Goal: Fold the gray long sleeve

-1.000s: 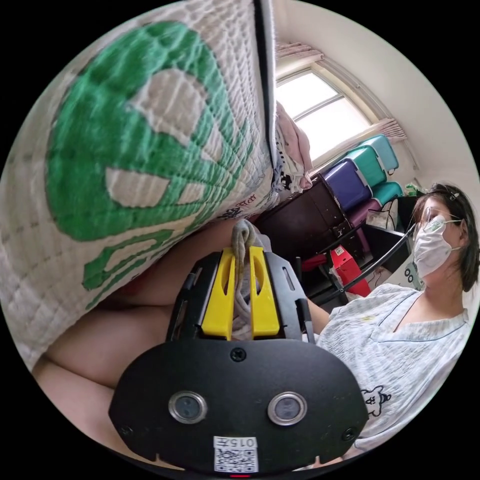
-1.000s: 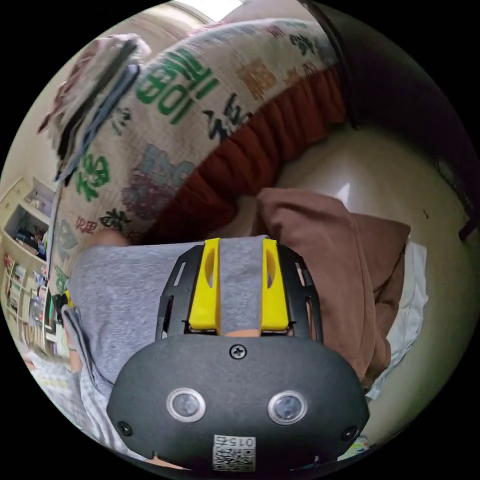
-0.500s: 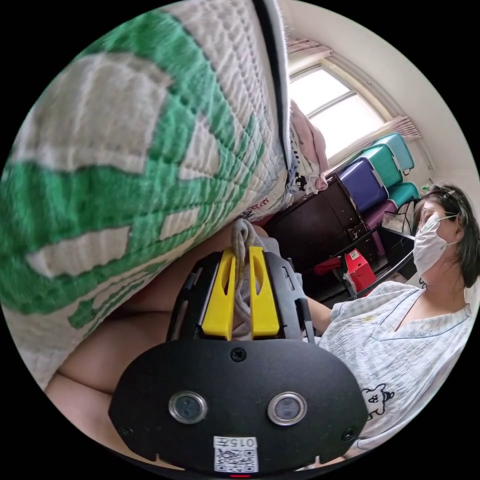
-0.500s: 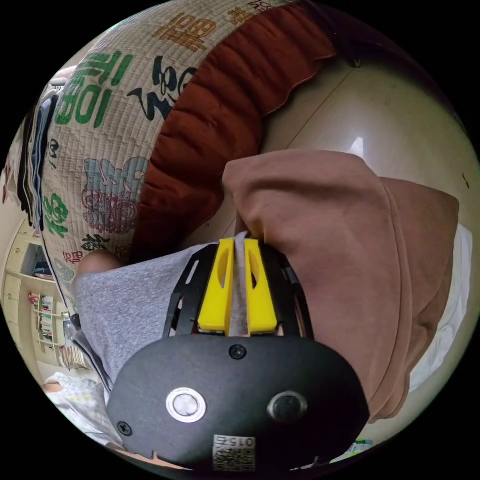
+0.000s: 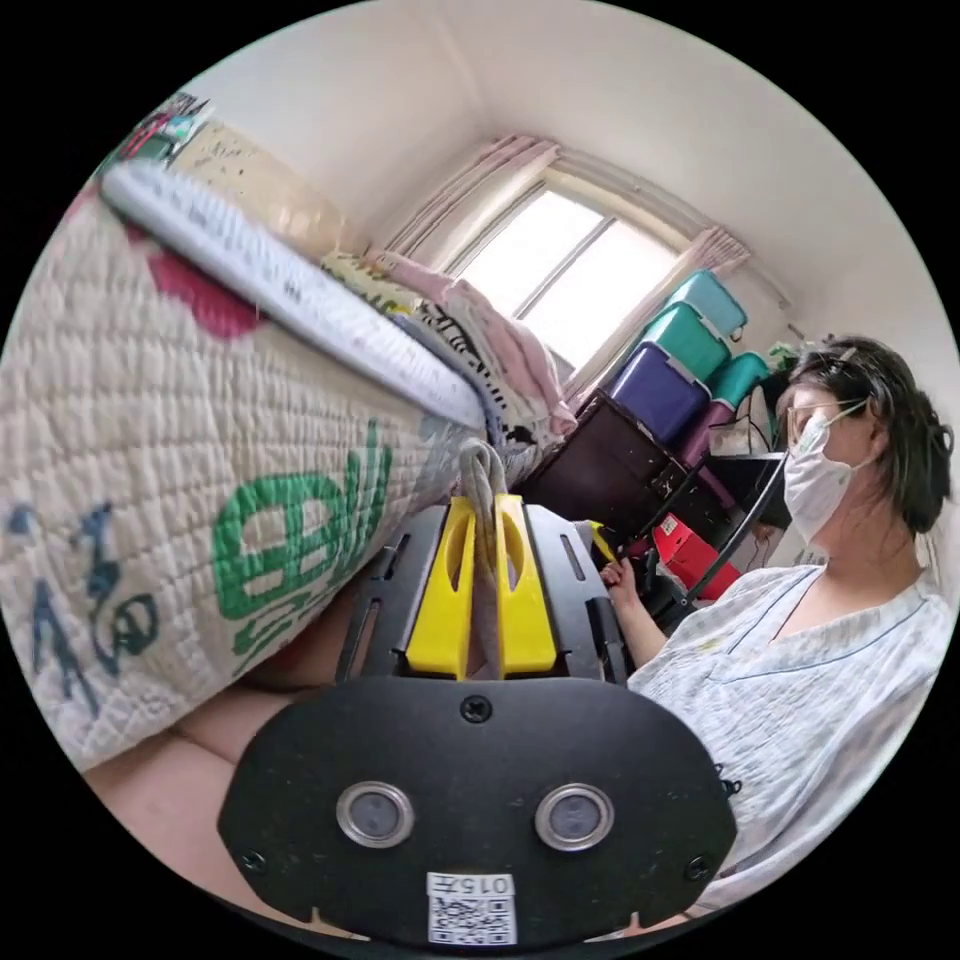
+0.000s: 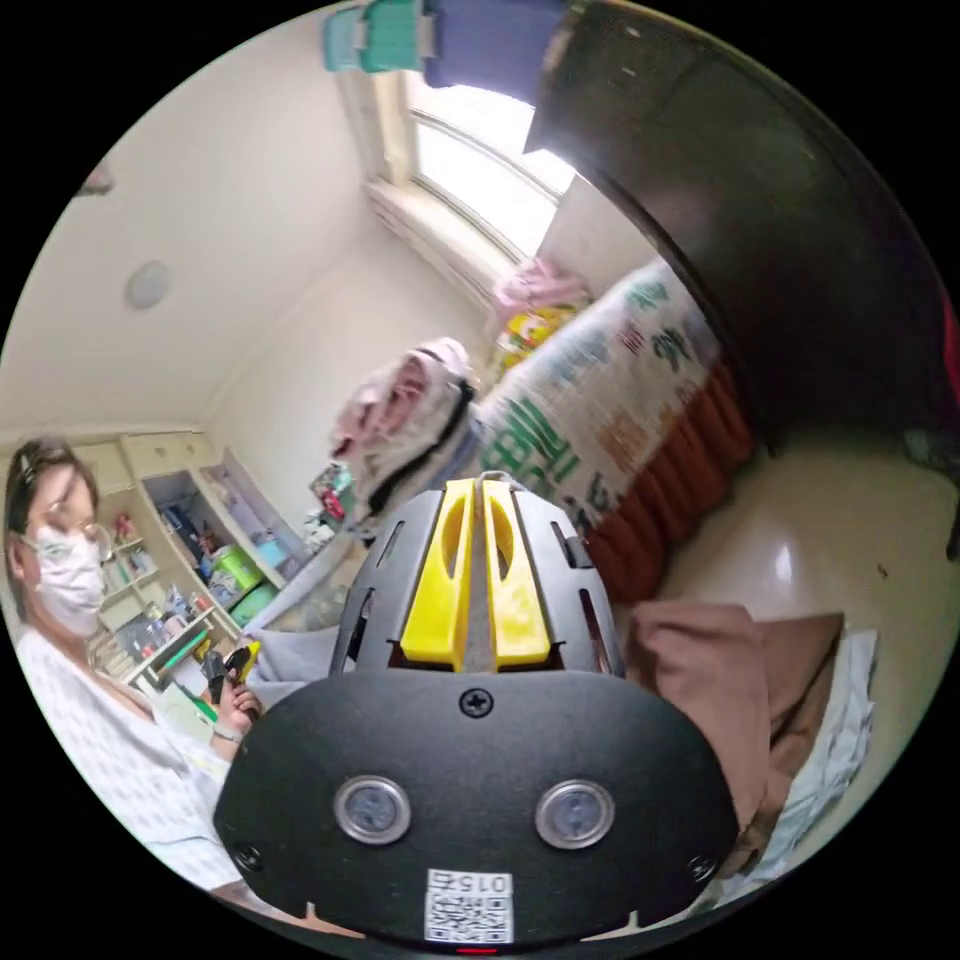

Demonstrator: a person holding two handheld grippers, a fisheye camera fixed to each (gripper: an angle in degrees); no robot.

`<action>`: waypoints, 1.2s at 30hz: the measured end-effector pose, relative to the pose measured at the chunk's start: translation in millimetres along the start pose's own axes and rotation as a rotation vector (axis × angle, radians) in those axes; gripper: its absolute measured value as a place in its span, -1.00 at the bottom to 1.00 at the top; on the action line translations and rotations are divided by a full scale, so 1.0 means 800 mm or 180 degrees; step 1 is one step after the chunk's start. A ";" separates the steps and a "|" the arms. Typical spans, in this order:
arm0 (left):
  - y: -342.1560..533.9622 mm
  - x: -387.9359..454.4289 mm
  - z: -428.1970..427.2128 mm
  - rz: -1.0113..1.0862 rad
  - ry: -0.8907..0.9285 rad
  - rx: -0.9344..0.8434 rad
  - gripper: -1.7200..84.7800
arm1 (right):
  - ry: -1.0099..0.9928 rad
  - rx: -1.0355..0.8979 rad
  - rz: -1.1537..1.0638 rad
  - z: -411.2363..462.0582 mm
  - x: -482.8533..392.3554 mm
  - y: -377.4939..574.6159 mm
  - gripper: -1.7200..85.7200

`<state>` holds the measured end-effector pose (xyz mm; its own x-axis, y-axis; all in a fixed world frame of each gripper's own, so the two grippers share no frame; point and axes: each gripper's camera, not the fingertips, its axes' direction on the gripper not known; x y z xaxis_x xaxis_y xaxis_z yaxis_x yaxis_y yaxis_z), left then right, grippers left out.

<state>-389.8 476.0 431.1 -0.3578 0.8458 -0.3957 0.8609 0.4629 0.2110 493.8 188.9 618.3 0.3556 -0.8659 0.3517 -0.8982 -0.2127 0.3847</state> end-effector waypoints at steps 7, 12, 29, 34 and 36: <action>-0.036 0.074 -0.247 0.0667 -0.0229 0.0903 -0.92 | -0.0626 0.0378 -0.0811 -0.032 -0.193 -0.014 -0.98; -0.061 0.133 -0.394 0.1157 -0.0583 0.1360 -0.92 | -0.1037 0.0618 -0.1047 -0.018 -0.281 -0.002 -0.98; -0.263 0.036 -0.534 0.1316 -0.1351 0.1790 -0.91 | -0.1159 0.0413 -0.1341 0.241 -0.523 0.005 -0.98; -0.379 -0.128 -0.470 0.0881 -0.1972 0.1532 -0.89 | -0.0288 -0.0282 -0.1579 0.478 -0.593 0.022 -0.97; -0.410 -0.221 -0.427 0.0605 -0.2212 0.1134 -0.88 | 0.0277 -0.0762 -0.1940 0.578 -0.607 0.054 -0.97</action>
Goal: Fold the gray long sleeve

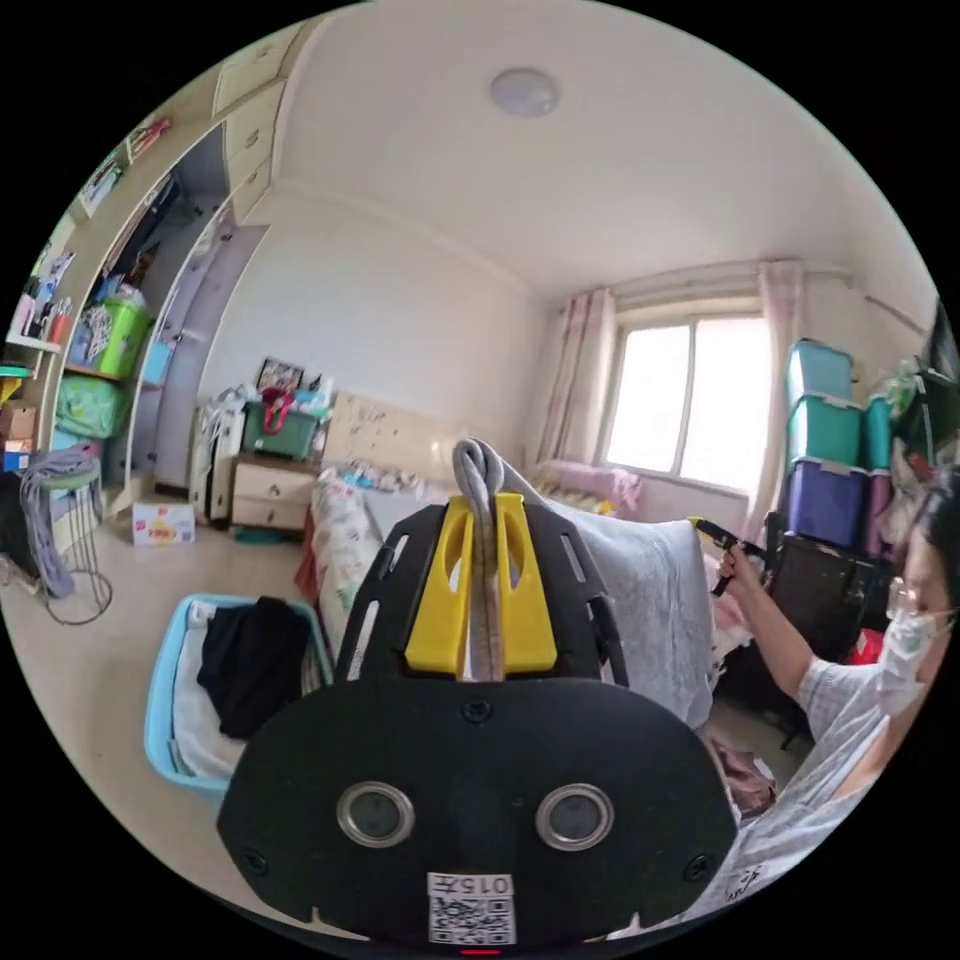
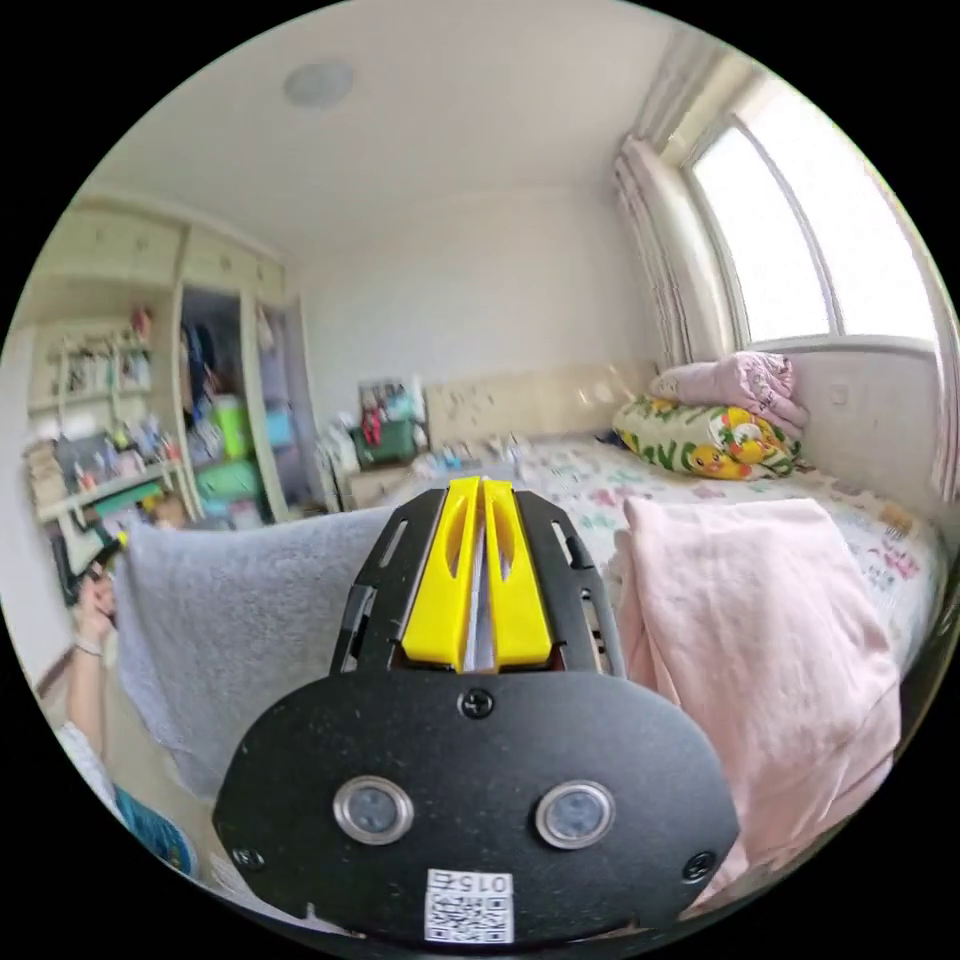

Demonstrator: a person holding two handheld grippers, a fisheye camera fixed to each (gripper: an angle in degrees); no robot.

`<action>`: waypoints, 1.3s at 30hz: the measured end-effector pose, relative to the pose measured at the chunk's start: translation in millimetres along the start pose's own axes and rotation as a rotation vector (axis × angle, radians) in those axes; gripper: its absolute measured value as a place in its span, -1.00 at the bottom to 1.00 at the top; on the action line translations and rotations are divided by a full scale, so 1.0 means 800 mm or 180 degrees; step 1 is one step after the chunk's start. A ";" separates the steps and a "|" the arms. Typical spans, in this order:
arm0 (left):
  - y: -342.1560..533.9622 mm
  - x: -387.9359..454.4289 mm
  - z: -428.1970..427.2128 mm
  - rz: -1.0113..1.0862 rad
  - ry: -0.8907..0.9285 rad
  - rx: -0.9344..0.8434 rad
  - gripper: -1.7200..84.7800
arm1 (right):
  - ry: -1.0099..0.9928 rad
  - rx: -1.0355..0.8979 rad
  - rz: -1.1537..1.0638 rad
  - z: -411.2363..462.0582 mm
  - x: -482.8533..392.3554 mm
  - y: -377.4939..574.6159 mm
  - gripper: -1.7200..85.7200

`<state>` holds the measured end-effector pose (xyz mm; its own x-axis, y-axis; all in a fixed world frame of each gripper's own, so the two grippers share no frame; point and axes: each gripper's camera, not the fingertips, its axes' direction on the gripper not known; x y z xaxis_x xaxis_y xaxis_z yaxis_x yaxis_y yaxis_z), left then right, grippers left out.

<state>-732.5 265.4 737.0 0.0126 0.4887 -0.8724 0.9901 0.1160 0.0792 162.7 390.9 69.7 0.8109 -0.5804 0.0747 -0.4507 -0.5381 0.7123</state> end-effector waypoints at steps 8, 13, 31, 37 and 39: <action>0.102 -0.011 0.132 0.0539 -0.0057 -0.1039 -0.80 | 0.0262 -0.0448 -0.1043 0.086 -0.062 0.067 -0.90; 0.152 0.158 0.108 0.1545 0.0811 -0.1262 -0.74 | -0.1751 -0.0548 -0.1755 0.013 -0.088 0.133 -0.72; 0.296 0.268 0.278 0.2002 0.0627 -0.2144 -0.88 | -0.1773 -0.1377 -0.2076 0.137 -0.110 0.247 -0.75; 0.285 0.245 0.262 0.1798 0.0737 -0.1931 -0.94 | -0.1795 -0.1580 -0.2225 0.157 -0.097 0.230 -0.90; 0.266 0.234 0.254 0.1717 0.0795 -0.1827 -0.94 | -0.1867 -0.1457 -0.2115 0.153 -0.087 0.205 -0.93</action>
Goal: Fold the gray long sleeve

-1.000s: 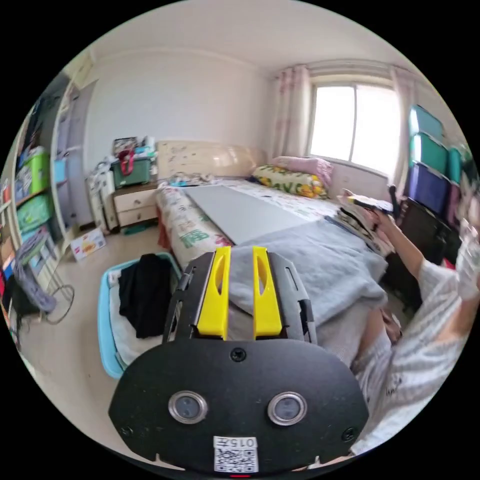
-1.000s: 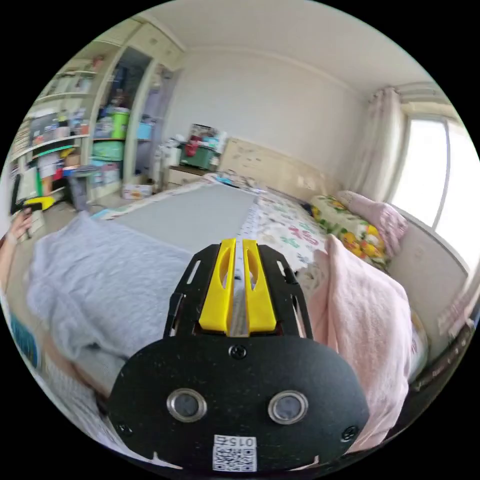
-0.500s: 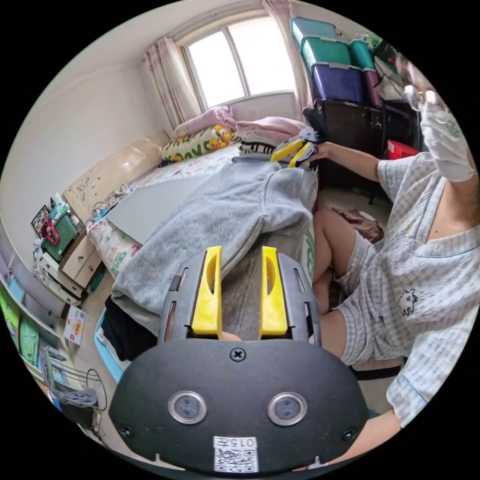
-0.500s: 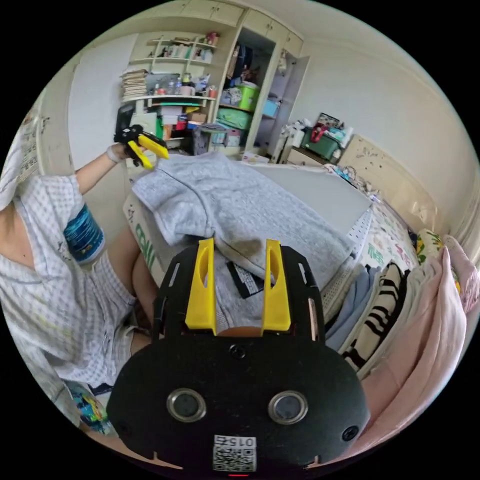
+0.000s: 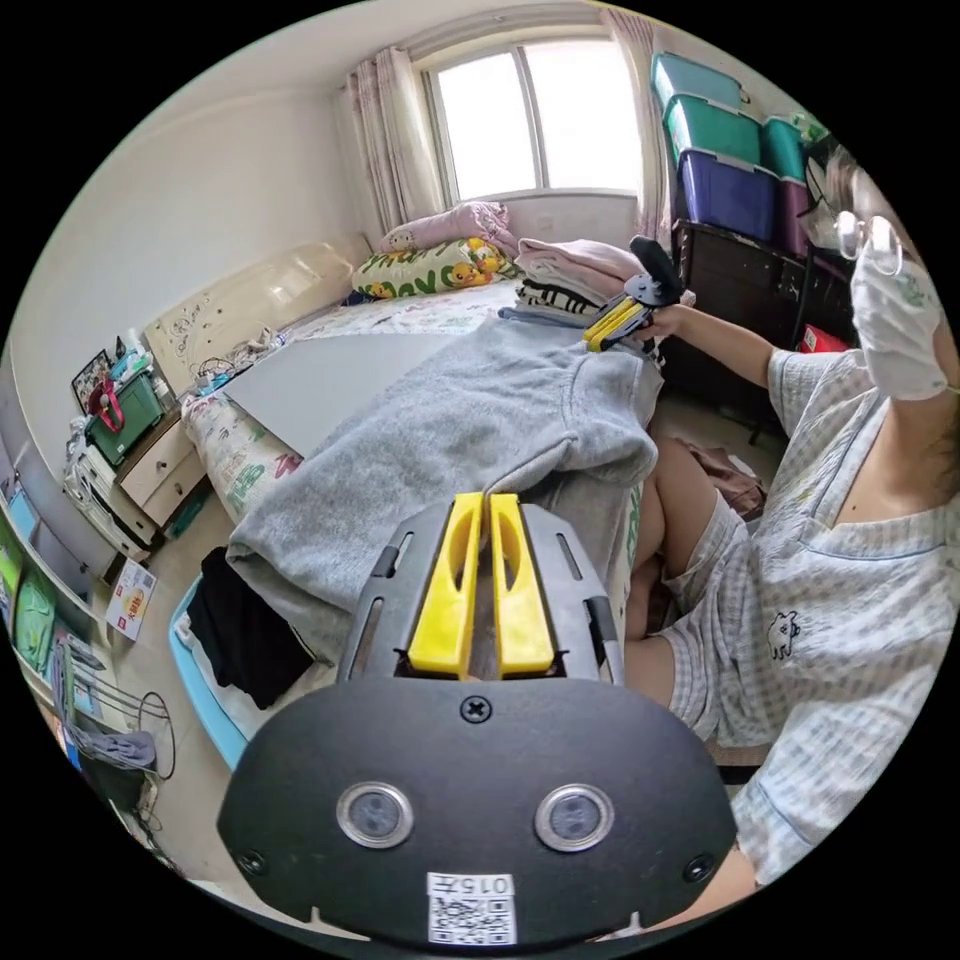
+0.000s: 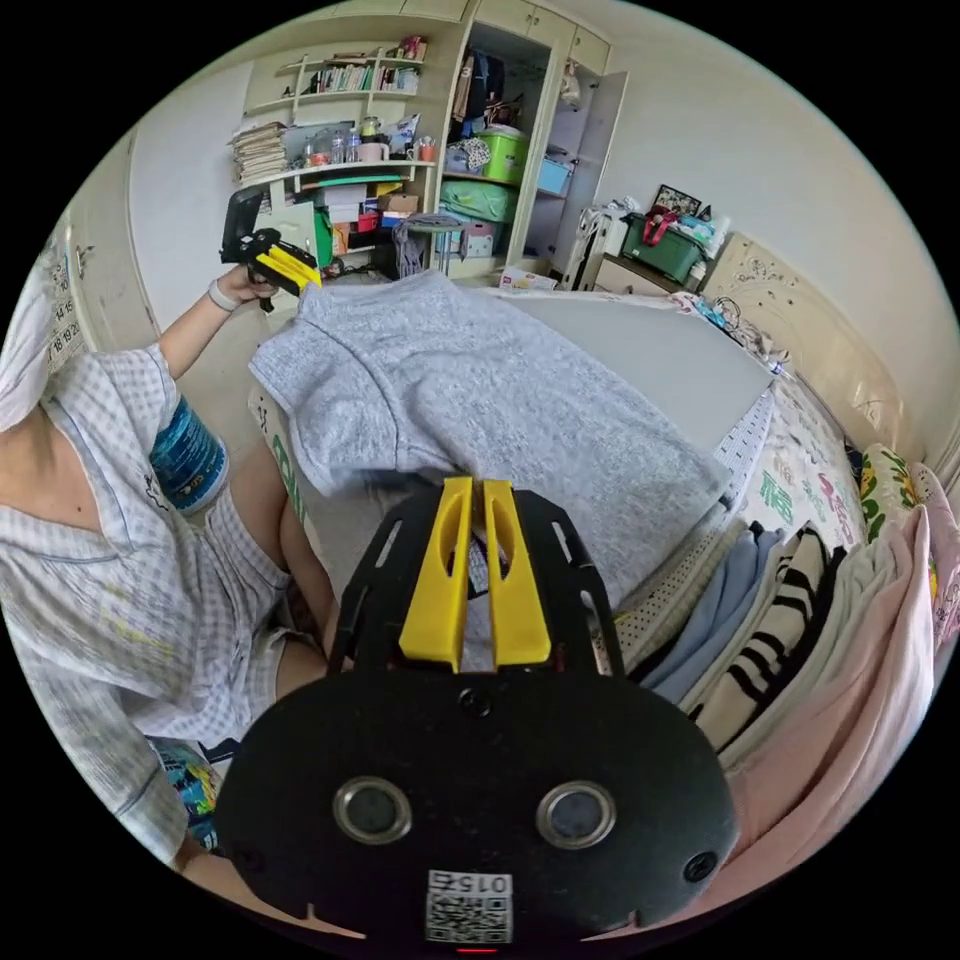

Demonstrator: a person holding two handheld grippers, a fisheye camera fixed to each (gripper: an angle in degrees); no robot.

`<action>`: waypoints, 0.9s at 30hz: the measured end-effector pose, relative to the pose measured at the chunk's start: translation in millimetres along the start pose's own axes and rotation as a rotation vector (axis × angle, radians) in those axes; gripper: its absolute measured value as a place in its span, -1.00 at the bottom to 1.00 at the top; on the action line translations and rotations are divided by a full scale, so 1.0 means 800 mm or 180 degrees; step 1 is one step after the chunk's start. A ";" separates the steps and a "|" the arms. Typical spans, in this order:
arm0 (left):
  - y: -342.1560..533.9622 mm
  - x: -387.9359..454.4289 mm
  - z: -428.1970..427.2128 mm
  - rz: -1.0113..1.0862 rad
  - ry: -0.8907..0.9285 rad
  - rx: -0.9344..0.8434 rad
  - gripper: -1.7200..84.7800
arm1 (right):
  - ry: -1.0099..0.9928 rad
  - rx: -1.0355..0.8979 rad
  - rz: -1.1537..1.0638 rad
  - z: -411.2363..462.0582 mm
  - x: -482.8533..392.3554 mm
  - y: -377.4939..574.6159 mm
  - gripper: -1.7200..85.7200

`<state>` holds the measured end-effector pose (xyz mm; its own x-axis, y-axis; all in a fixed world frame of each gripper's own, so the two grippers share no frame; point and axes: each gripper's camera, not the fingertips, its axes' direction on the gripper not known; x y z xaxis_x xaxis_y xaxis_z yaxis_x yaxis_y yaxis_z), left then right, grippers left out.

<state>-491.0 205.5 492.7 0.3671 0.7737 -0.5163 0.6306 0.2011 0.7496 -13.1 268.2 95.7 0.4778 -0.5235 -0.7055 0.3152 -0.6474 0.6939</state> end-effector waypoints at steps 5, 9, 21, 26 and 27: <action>-0.093 -0.101 -0.076 -0.0087 -0.0403 0.0524 -0.93 | 0.0651 0.0635 0.0190 -0.079 0.082 -0.088 -0.95; -0.230 -0.273 -0.081 -0.1260 -0.1226 0.1333 -0.89 | 0.1246 0.1403 0.1551 -0.098 0.212 -0.220 -0.87; 0.081 0.040 -0.086 -0.0811 -0.0456 0.0786 -0.79 | 0.0874 0.1046 0.1139 -0.152 0.025 0.101 -0.72; 0.183 0.118 -0.056 -0.0924 -0.0580 0.0388 -0.72 | 0.0863 0.0836 0.1947 -0.144 0.028 0.238 -0.65; 0.201 0.117 -0.052 -0.1076 -0.0591 0.0376 -0.71 | 0.0762 0.0800 0.2148 -0.139 0.035 0.259 -0.64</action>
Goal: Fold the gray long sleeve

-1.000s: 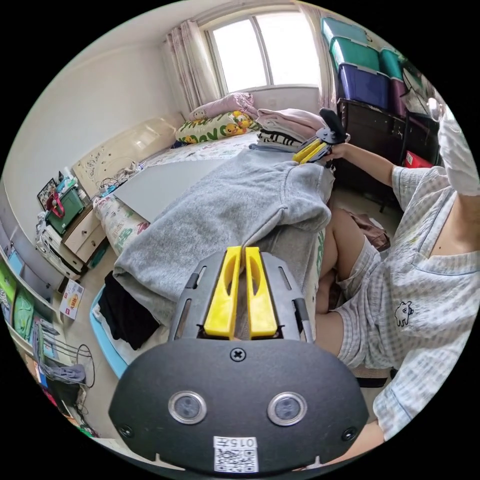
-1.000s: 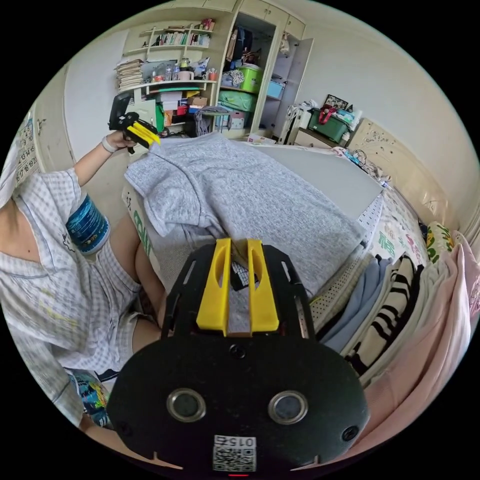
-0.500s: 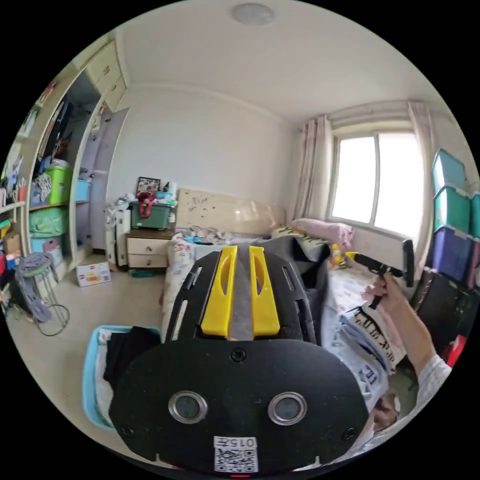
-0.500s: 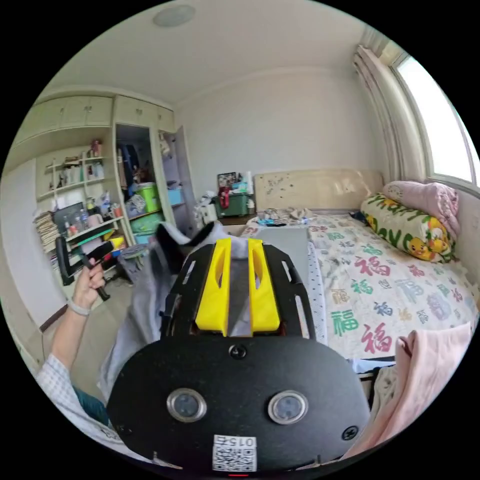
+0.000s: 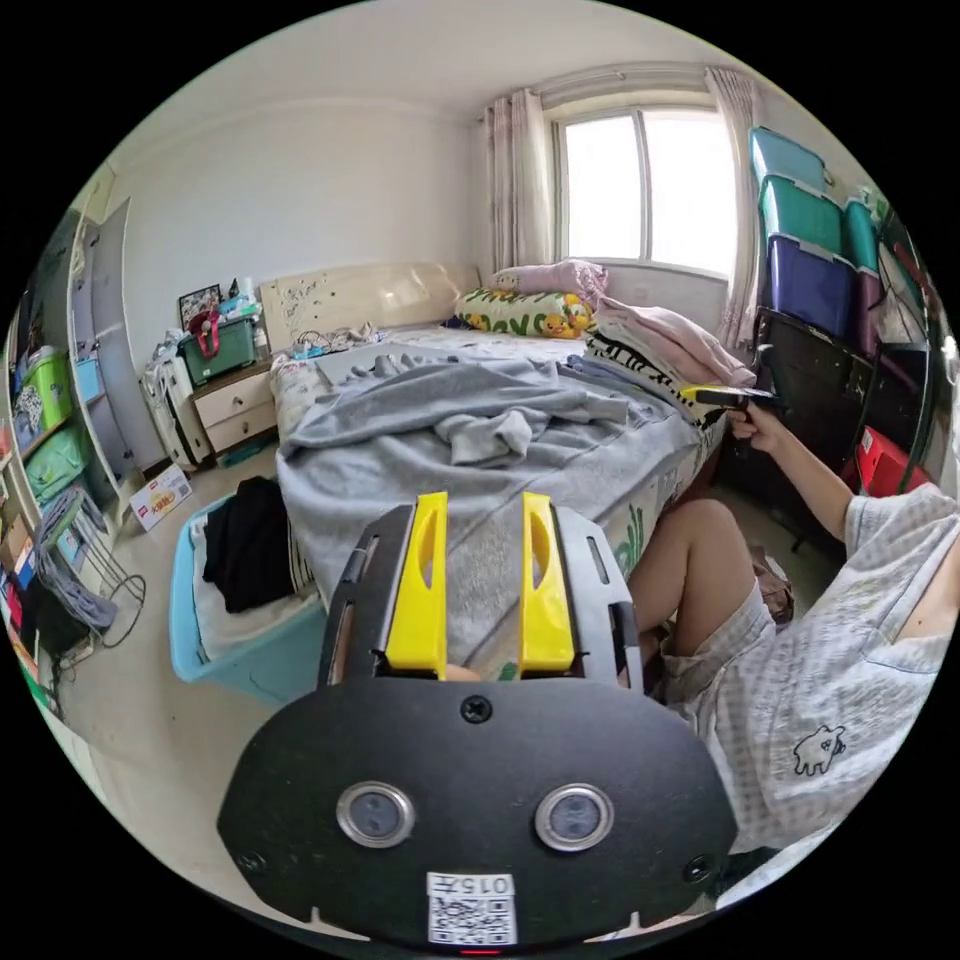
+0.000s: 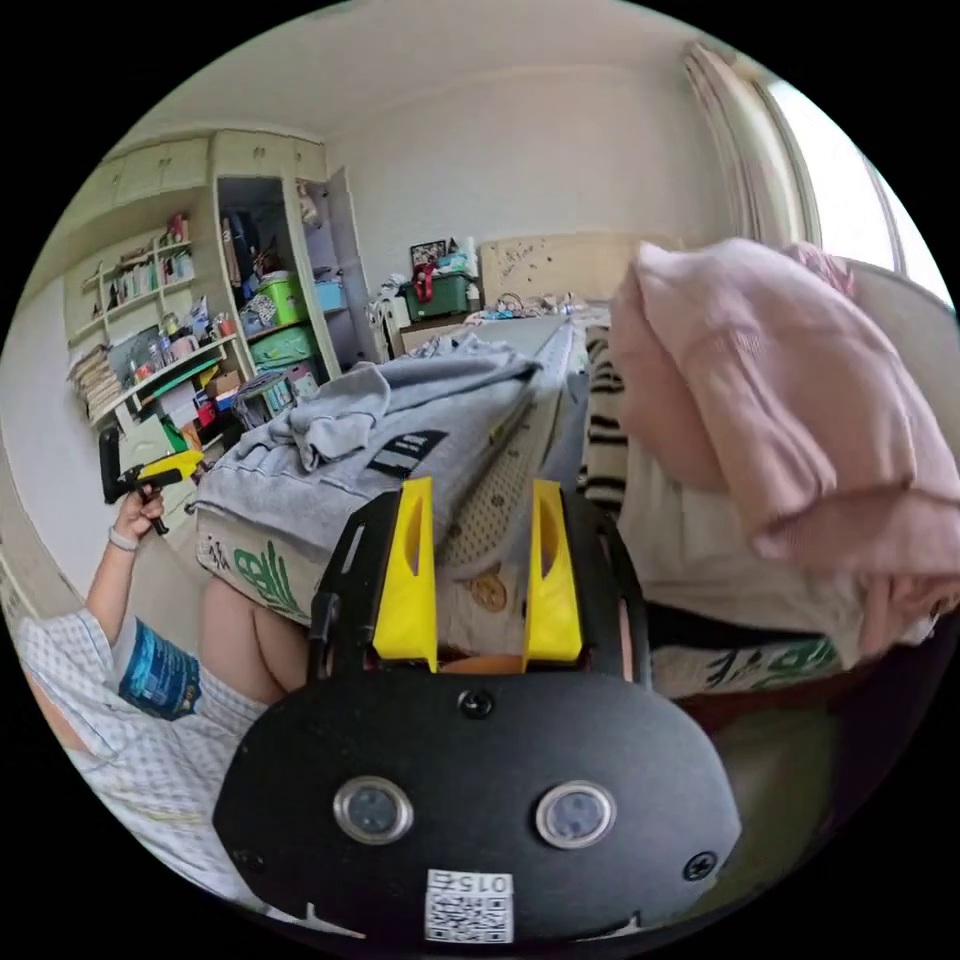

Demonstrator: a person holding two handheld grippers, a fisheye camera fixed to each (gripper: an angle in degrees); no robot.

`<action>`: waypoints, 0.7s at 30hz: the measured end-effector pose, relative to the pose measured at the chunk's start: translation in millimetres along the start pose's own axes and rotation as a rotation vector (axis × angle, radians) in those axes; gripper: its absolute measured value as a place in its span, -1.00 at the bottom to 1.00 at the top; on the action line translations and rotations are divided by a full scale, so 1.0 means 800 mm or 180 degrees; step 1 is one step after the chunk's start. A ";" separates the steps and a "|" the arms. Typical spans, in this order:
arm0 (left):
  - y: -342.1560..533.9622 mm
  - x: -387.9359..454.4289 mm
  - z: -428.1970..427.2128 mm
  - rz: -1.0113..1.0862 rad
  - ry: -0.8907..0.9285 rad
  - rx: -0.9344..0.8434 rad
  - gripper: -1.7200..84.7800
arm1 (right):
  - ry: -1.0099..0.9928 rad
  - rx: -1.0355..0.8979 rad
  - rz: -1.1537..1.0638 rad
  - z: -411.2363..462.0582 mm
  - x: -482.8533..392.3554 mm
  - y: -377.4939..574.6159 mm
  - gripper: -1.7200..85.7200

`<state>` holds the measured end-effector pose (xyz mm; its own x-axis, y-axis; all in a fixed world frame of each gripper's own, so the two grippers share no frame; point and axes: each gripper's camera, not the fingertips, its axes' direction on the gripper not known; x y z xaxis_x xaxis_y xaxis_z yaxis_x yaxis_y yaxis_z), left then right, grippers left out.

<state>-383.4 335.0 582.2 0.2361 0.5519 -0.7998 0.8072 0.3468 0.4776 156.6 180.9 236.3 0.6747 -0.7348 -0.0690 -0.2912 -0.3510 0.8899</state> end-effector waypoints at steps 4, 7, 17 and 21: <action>0.034 -0.029 0.020 -0.0394 -0.0096 -0.0193 -0.70 | 0.0031 0.0016 0.0171 0.006 0.015 0.016 -0.64; 0.042 -0.025 0.028 -0.0431 -0.0206 -0.0193 -0.71 | 0.0198 -0.0145 0.0090 0.013 0.009 -0.002 -0.64; 0.026 -0.032 0.042 -0.0431 -0.0157 -0.0533 -0.71 | -0.0035 -0.0141 0.0063 -0.016 0.020 -0.006 -0.66; 0.030 -0.034 0.042 -0.0531 -0.0166 -0.0524 -0.71 | -0.0498 -0.0025 -0.0237 -0.025 0.008 0.006 -0.70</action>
<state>-352.1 303.2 603.0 0.1380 0.4383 -0.8882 0.7392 0.5513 0.3869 173.2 186.1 249.3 0.5803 -0.7885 -0.2035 -0.2388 -0.4037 0.8832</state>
